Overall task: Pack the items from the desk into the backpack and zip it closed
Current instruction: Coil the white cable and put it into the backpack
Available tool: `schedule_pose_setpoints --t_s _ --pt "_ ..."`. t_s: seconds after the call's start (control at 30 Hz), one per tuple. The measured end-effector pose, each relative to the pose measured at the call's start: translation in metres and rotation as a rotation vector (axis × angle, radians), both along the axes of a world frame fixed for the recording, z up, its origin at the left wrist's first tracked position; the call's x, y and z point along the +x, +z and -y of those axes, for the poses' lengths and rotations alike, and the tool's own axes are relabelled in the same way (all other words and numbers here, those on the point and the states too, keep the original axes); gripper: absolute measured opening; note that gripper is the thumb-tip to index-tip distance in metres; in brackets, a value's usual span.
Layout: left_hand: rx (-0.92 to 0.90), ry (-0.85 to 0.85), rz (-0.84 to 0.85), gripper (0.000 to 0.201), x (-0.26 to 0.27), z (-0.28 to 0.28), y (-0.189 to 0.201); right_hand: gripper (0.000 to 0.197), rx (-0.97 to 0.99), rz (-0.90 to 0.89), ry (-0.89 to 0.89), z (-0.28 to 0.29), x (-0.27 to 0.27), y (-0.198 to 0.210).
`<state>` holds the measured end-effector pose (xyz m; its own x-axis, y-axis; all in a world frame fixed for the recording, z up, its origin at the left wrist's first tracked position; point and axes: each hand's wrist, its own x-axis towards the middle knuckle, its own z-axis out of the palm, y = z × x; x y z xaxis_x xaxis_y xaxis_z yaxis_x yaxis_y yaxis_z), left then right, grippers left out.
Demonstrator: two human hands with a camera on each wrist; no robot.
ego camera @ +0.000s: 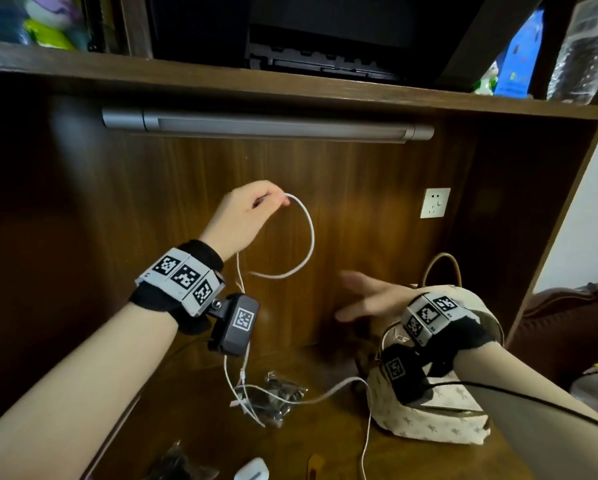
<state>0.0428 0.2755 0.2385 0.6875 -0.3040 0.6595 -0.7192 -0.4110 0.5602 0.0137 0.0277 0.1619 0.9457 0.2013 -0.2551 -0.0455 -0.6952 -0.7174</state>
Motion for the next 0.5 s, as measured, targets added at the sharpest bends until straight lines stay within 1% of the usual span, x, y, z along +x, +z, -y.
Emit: schedule_pose_setpoints --t_s 0.03,0.07,0.1,0.17,0.2,0.23,0.3,0.4,0.5 --pt "0.035 -0.018 -0.001 0.018 -0.005 0.005 0.001 0.092 0.105 0.122 0.002 -0.01 -0.001 0.006" --pt "0.065 -0.038 0.0 0.018 -0.009 0.008 0.002 0.088 0.203 0.244 0.012 -0.022 -0.003 0.013" --pt "0.085 -0.06 0.002 0.018 -0.013 0.012 0.001 0.077 0.275 0.335 0.026 -0.031 -0.002 0.018" --pt "0.096 -0.095 0.015 0.018 -0.018 0.016 0.0 0.034 0.306 0.43 0.061 -0.045 -0.005 0.031" --pt "0.095 -0.102 0.021 0.018 -0.019 0.016 -0.001 0.022 0.329 0.461 0.072 -0.048 -0.005 0.034" --pt "0.095 -0.099 0.017 0.018 -0.018 0.014 -0.003 0.027 0.372 0.489 0.051 -0.047 -0.003 0.035" --pt "0.144 -0.08 -0.044 0.016 -0.011 0.005 -0.01 0.033 0.447 0.535 -0.059 -0.04 -0.001 0.038" --pt "0.257 -0.07 -0.219 0.018 0.0 -0.013 -0.032 0.035 0.361 0.634 -0.193 -0.017 0.005 0.039" --pt "0.267 -0.034 -0.302 0.023 0.011 -0.028 -0.049 0.034 0.288 0.739 -0.308 0.007 0.009 0.042"
